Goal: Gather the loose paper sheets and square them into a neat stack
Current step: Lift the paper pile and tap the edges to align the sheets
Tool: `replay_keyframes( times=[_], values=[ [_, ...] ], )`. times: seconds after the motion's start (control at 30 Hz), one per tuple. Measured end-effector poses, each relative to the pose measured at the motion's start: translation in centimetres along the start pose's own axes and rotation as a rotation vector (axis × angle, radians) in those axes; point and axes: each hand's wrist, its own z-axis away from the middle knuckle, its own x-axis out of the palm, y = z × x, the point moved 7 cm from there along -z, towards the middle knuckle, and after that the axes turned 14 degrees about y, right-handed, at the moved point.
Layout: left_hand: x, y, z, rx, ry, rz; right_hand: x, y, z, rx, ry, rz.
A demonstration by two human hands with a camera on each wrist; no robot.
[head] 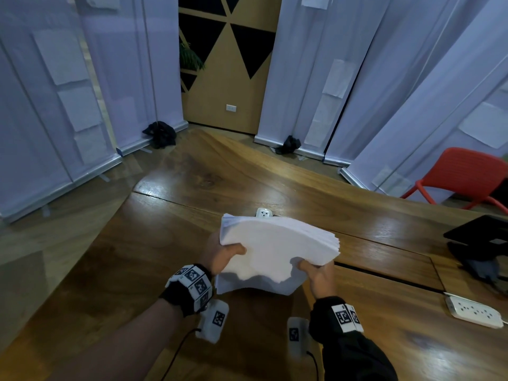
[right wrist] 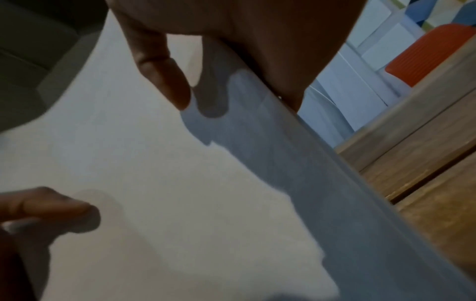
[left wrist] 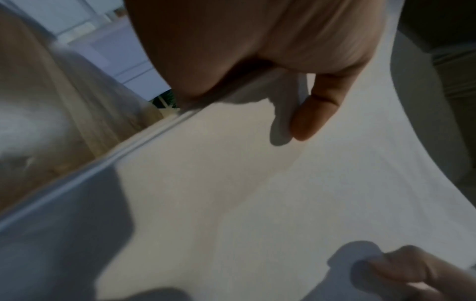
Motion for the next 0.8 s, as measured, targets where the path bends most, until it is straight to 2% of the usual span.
replay_keyframes(
  times=[0.2, 0.27, 0.33, 0.43, 0.5, 0.63, 0.73, 0.8],
  values=[
    [0.0, 0.3, 0.5, -0.132, 0.179, 0.189, 0.9, -1.0, 0.7, 0.039, 0.142, -0.13],
    [0.3, 1.1, 1.1, -0.169, 0.211, 0.22, 0.9, -1.5, 1.2, 0.064, 0.205, -0.159],
    [0.4, 2.0, 1.1, -0.159, 0.204, 0.243, 0.7, -2.8, 1.6, 0.027, 0.233, -0.183],
    [-0.3, 3.7, 0.8, -0.026, 0.156, 0.237, -0.3, -4.5, 2.5, -0.079, 0.214, -0.211],
    [-0.6, 3.7, 0.4, 0.014, 0.091, 0.22, -0.6, -4.2, 2.8, -0.101, 0.186, -0.209],
    [-0.9, 0.7, 0.4, -0.077, 0.052, -0.002, 0.7, 0.2, 2.5, 0.029, 0.134, -0.134],
    [-1.2, -0.3, 0.8, -0.171, 0.1, 0.04, 2.5, 0.5, 3.1, 0.069, 0.048, -0.184],
    [-1.4, 0.4, 1.1, -0.158, 0.118, 0.065, 2.5, -0.6, 3.3, 0.036, 0.053, -0.239]
  ],
)
